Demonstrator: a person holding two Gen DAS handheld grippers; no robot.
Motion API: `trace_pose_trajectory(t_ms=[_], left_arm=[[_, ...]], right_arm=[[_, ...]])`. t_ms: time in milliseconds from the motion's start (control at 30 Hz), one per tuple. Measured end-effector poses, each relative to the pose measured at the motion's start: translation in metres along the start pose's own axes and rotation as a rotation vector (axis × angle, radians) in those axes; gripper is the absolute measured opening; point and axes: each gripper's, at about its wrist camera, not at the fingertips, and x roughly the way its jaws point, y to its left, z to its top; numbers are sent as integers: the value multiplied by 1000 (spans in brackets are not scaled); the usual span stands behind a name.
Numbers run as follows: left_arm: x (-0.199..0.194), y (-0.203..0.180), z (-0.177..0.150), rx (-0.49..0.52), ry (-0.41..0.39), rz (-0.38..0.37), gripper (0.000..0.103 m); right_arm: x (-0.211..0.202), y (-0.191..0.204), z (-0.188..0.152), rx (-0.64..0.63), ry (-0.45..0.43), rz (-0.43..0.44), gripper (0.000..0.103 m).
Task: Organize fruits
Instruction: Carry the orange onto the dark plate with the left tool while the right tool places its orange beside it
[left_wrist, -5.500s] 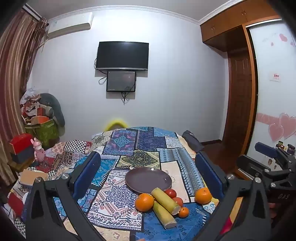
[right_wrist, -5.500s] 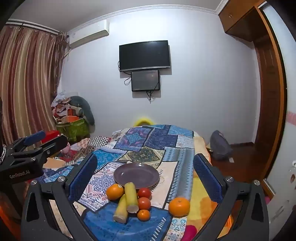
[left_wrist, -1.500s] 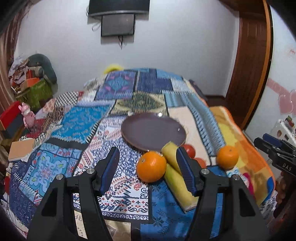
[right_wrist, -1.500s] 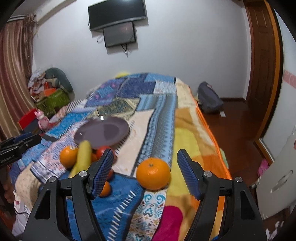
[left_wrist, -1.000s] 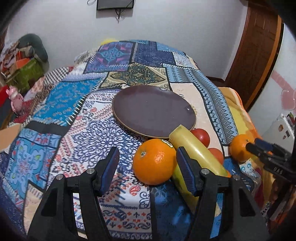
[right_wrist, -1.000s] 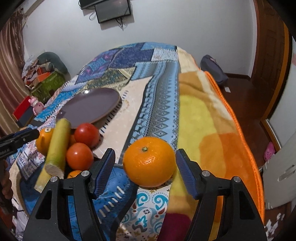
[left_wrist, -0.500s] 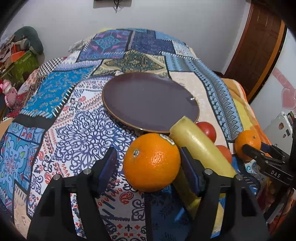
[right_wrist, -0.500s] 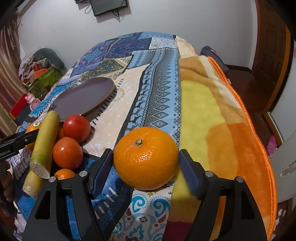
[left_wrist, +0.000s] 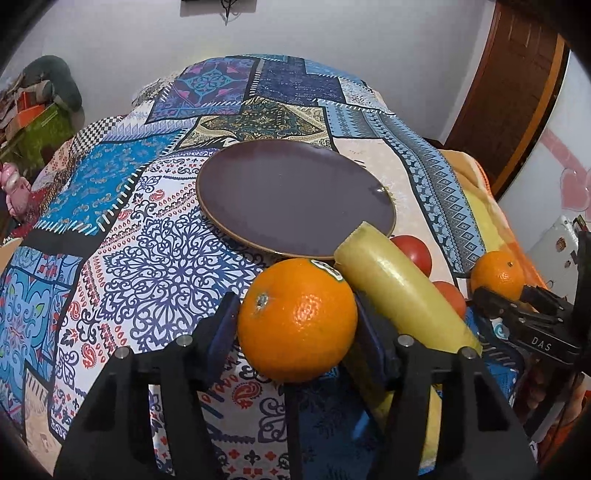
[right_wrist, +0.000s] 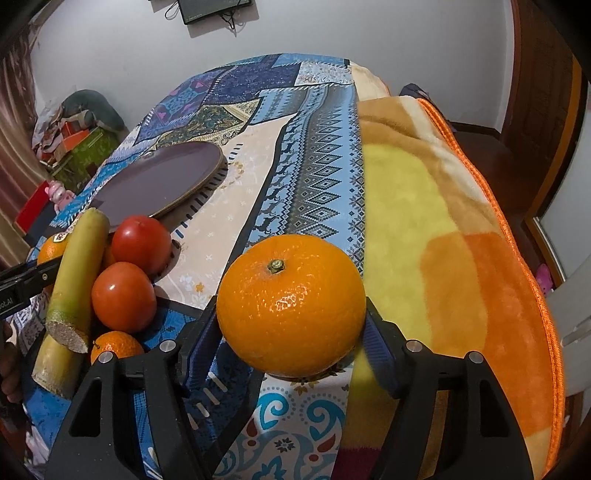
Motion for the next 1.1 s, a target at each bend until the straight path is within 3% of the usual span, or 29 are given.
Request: trace_pose_trajectory(t_ms=[533,1100], left_arm=[[-46,25,11,-33,-83,71,60],[-74,25,73,-13,-224,103,60]], right_arm=[[-31,25,29,-51,-107,55,66],[-36,83,86,-174,-266,104,66]])
